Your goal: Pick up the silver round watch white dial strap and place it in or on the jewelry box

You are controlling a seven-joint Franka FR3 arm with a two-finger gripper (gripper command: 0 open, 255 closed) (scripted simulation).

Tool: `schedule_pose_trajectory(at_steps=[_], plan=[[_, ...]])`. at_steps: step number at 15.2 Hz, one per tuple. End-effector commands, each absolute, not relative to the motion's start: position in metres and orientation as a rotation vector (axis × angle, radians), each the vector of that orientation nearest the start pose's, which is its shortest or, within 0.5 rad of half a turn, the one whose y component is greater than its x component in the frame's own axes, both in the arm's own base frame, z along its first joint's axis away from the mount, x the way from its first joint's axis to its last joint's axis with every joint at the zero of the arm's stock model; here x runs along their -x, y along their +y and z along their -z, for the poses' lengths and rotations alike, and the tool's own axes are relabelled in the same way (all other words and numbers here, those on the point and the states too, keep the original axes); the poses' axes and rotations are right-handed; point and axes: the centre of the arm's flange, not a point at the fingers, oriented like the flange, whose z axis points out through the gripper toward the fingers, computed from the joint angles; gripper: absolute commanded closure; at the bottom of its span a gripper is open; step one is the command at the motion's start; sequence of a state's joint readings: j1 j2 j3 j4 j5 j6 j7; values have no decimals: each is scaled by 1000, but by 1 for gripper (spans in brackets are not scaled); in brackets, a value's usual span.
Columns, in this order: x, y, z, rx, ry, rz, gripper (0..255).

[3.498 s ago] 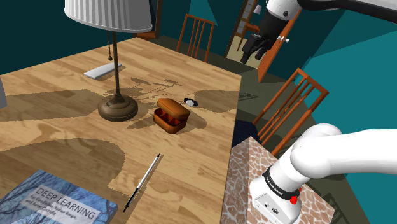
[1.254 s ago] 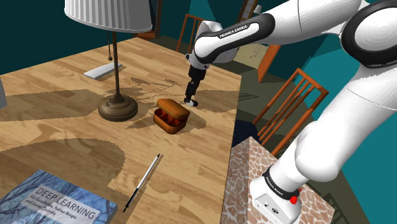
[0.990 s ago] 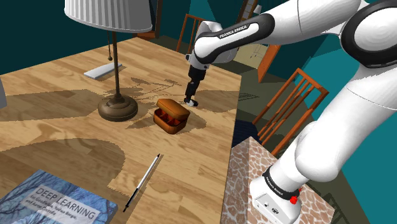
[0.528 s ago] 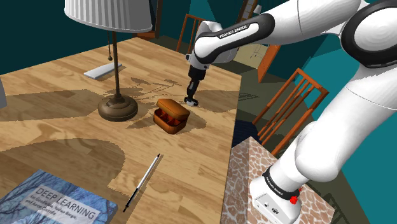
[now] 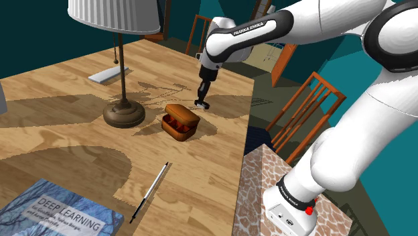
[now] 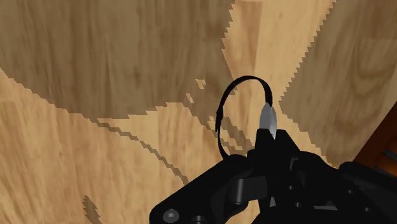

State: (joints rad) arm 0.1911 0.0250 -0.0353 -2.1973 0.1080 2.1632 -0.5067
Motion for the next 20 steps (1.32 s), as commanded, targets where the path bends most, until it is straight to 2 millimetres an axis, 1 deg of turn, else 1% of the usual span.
schedule_pose_trajectory(at_steps=[1, 20], plan=[[-520, 86, -378, 2909, -899, -66, 255], [-520, 86, -478, 2909, -899, -66, 255]])
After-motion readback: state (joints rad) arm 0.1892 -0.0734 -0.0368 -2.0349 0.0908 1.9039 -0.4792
